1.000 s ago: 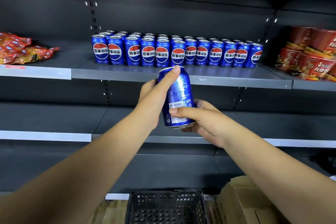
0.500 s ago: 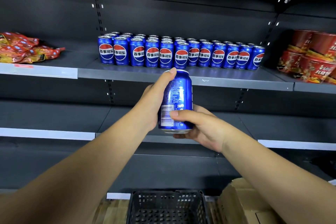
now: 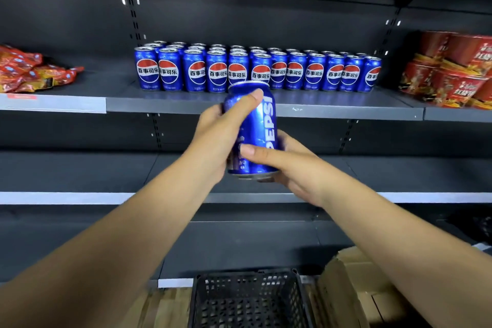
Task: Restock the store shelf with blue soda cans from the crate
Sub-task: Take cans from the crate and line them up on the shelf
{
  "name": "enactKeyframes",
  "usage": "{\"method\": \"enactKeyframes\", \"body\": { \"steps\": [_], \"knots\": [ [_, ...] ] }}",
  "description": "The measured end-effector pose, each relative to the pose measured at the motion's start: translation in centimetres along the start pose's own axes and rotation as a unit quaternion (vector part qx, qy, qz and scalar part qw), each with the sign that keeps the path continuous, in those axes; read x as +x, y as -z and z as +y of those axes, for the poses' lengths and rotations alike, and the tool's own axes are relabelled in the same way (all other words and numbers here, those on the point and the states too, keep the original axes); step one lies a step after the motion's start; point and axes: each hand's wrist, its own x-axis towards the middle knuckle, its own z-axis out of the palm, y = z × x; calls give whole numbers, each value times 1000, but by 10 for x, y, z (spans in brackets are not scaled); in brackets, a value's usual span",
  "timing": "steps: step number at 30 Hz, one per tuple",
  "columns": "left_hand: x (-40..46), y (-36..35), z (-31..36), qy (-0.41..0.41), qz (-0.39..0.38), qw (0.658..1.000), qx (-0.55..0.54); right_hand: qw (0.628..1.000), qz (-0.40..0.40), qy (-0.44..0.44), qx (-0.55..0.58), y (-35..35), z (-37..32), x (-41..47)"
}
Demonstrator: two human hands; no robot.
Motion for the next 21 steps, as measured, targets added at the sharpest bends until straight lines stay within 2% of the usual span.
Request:
{"method": "enactKeyframes", "body": {
  "steps": [2,4,8,13,17,19,21],
  "knots": [
    [0,3,5,47,-18,998,-22,997,-53,-20,56,0,-6,-1],
    [2,8,8,82,-41,995,-39,994,-67,-24,78,-3,-8,-1],
    [0,12,8,79,-86,992,-43,1000,21,-2,0,-14,-3,4],
    [2,19,7,14,-10,999,-33,992,86,35,-81,-28,-6,9],
    [7,31,7,-4,17,999,-41,993,58,35,-94,-39,-7,13],
    [12,40,11,14,4,999,-52,995,28,11,-93,-41,-7,14],
    [17,48,14,42,-21,997,-65,999,1,-24,-42,-40,-5,17]
  ]
}}
